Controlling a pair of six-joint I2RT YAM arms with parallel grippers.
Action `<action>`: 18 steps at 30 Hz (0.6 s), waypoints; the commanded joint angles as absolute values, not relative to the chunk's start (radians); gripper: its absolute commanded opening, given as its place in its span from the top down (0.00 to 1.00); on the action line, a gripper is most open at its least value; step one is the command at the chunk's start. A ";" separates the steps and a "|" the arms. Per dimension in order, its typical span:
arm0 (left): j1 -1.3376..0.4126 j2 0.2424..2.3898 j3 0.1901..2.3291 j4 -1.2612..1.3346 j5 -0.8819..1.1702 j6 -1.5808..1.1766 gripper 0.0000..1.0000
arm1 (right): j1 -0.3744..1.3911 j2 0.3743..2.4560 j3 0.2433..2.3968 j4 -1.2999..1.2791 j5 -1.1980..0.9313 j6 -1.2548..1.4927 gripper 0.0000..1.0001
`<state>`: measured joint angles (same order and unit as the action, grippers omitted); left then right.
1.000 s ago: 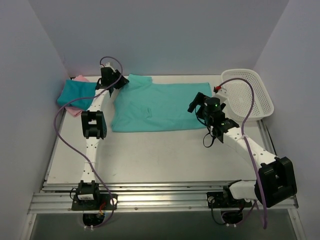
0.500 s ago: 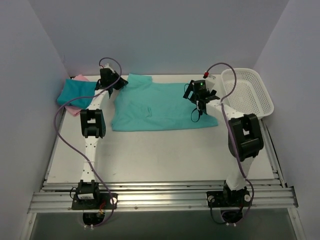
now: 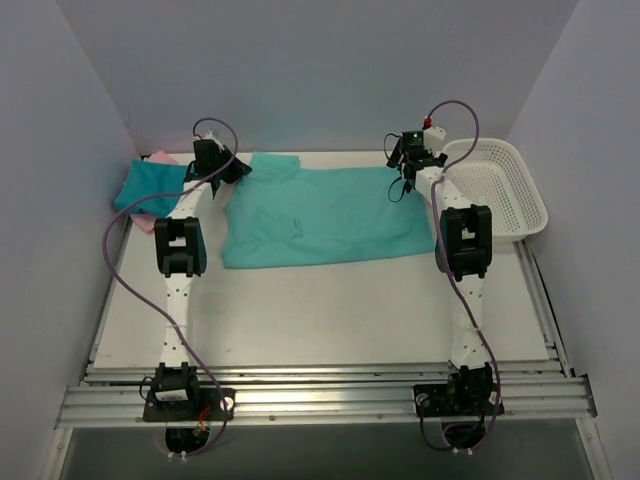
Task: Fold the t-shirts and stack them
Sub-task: Fold the tshirt
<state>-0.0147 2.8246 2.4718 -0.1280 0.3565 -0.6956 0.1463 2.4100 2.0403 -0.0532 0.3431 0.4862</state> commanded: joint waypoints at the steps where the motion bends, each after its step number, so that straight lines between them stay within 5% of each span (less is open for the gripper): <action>1: -0.005 2.838 2.485 -0.155 0.345 -0.690 0.98 | 0.120 2.468 2.118 -0.098 0.339 0.474 0.09; 18: -0.005 2.835 2.471 -0.135 0.371 -0.690 0.98 | 0.069 2.714 2.325 0.046 0.169 0.518 0.09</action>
